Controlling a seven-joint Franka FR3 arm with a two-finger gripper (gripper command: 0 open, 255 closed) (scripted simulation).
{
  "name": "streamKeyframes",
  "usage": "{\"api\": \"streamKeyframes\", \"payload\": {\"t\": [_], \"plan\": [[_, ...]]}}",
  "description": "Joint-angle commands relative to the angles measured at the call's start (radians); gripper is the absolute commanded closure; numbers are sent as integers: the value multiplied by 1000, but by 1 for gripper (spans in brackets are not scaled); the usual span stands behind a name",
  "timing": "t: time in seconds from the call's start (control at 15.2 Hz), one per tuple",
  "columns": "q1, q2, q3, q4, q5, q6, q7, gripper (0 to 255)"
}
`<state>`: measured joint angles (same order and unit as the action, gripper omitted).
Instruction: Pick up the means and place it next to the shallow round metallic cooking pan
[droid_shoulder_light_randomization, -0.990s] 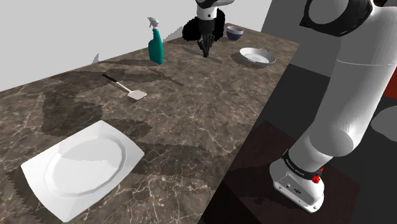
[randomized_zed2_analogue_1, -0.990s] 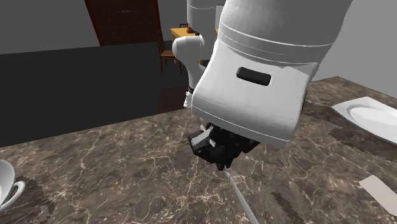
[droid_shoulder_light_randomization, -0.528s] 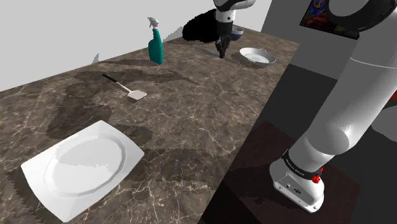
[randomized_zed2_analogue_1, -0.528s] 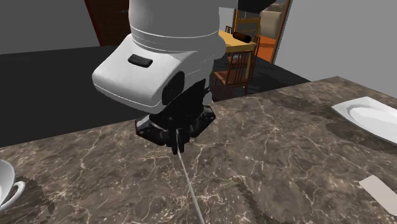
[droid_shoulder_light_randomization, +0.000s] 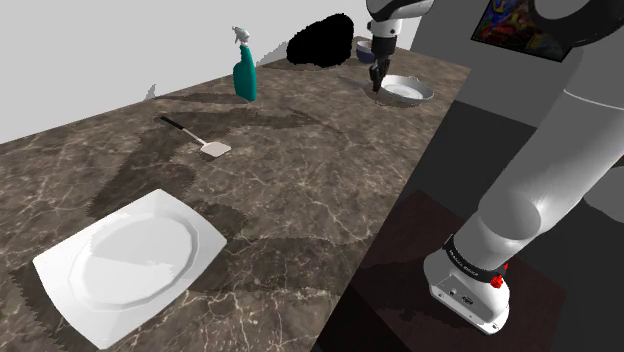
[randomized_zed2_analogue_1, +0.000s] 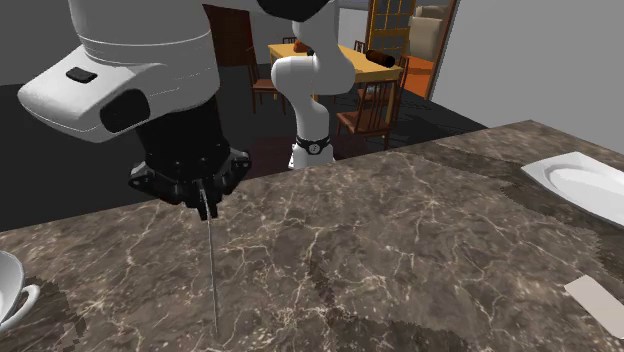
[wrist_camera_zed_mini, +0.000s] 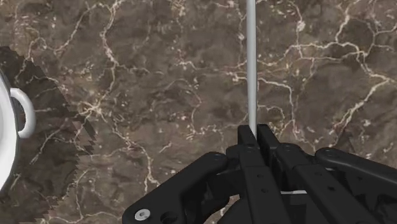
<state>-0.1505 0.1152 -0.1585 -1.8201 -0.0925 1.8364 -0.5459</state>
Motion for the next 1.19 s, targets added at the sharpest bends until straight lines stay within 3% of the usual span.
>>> {"api": "streamKeyframes", "payload": {"t": [0.0, 0.53, 1.12], "plan": [[-21, -21, -18, -28, -6, 11, -39, 255], [-120, -33, -103, -50, -17, 41, -217, 255], [-230, 24, -190, -2, -3, 71, -415, 255]]}}
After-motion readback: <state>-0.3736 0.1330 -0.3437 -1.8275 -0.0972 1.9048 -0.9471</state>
